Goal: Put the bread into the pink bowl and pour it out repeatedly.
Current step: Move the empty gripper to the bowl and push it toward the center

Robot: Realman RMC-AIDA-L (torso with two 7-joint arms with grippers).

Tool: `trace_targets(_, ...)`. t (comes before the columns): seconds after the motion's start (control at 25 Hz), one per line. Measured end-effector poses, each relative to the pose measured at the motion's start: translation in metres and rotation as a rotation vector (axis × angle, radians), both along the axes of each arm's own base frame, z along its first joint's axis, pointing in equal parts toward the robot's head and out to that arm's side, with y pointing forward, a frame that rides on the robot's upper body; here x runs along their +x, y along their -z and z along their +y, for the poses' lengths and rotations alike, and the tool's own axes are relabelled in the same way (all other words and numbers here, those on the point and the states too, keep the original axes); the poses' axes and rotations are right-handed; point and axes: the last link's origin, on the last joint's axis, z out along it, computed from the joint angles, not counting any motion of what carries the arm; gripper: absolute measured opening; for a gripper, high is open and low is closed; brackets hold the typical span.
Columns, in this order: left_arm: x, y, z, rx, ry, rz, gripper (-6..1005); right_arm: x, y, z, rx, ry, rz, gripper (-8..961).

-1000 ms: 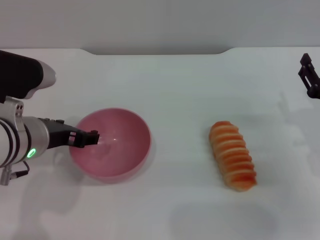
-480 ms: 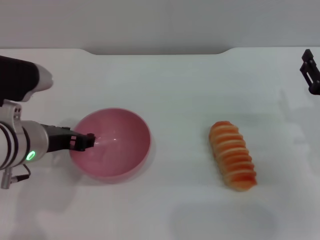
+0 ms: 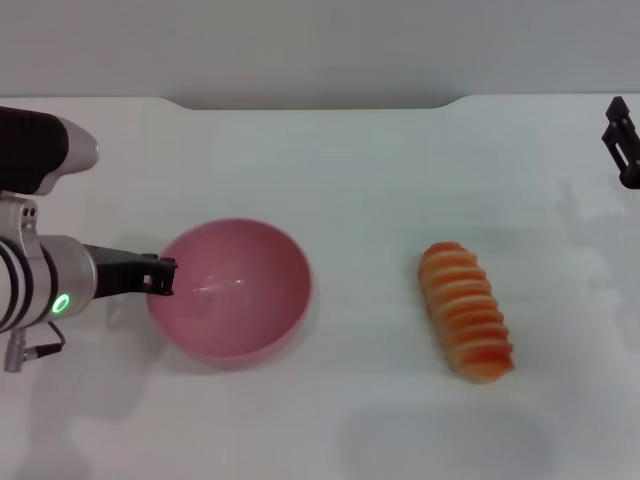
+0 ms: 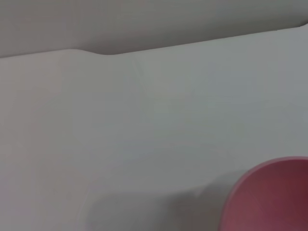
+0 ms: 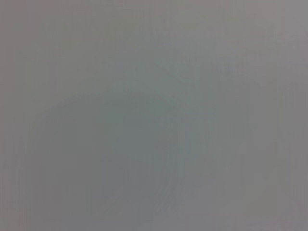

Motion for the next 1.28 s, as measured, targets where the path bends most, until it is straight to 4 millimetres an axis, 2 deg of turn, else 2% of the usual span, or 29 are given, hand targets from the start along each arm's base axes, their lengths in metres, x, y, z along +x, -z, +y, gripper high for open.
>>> trace_targets(0.36,-0.002,0.001,-0.001,-0.009,-0.01,0.002,41,-0.001,0.0,-0.003,0.003,-0.002,0.003,628)
trace_targets(0.6,-0.001,0.002,-0.001,-0.011,-0.011,-0.008,30,-0.002,0.0,-0.004,-0.001,-0.008,-0.002,626)
trace_targets(0.84,0.01,-0.003,0.002,-0.001,0.015,-0.022,30,-0.002,0.003,-0.004,-0.011,-0.003,-0.003,624)
trace_targets(1.16,0.028,-0.018,0.017,0.026,0.042,-0.053,30,0.0,0.005,-0.003,-0.032,0.017,-0.006,622)
trace_targets(1.28,0.034,-0.026,0.022,0.039,0.046,-0.049,30,-0.004,0.01,0.003,-0.079,0.046,-0.012,621)
